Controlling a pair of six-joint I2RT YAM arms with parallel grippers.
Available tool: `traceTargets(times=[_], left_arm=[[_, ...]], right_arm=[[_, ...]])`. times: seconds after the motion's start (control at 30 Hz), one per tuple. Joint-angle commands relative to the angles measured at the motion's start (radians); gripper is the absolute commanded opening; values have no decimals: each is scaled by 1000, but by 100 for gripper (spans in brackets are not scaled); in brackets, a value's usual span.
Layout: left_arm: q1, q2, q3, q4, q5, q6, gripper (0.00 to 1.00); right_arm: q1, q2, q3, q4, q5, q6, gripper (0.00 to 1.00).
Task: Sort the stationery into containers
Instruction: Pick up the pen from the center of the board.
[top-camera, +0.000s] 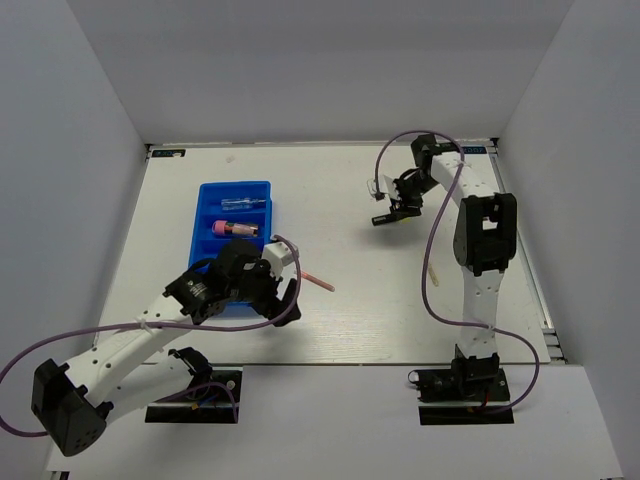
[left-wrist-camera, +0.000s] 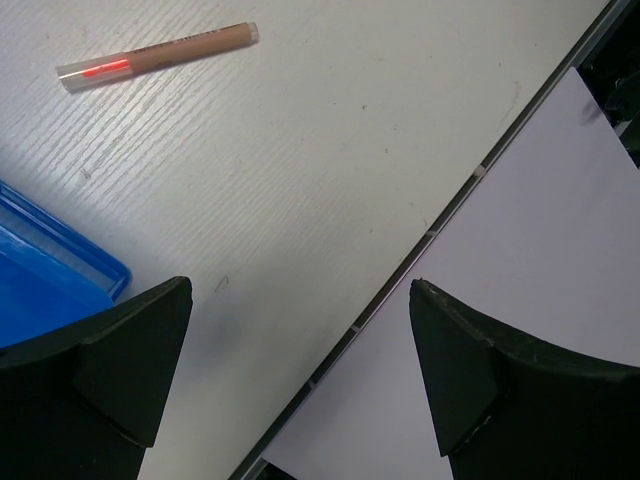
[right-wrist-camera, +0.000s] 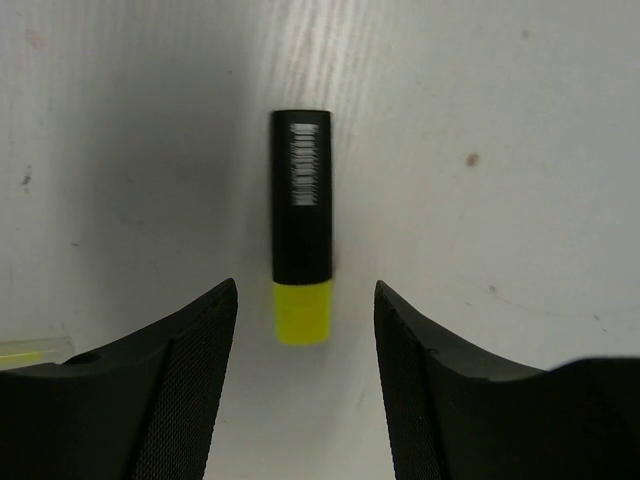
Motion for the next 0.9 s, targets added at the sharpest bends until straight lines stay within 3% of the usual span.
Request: traceTargets(times=[0.0, 0.6, 0.87], left_arm=[[0, 6, -2, 11, 27, 8, 100], [0, 37, 8, 21, 49, -4, 100], [-1, 32, 2, 22, 45, -15, 100]], right_arm=[[-6, 0, 34, -121, -69, -99, 60], [-14, 137, 132, -91, -6, -57, 60], [-8, 226, 227, -178, 61, -76, 60]])
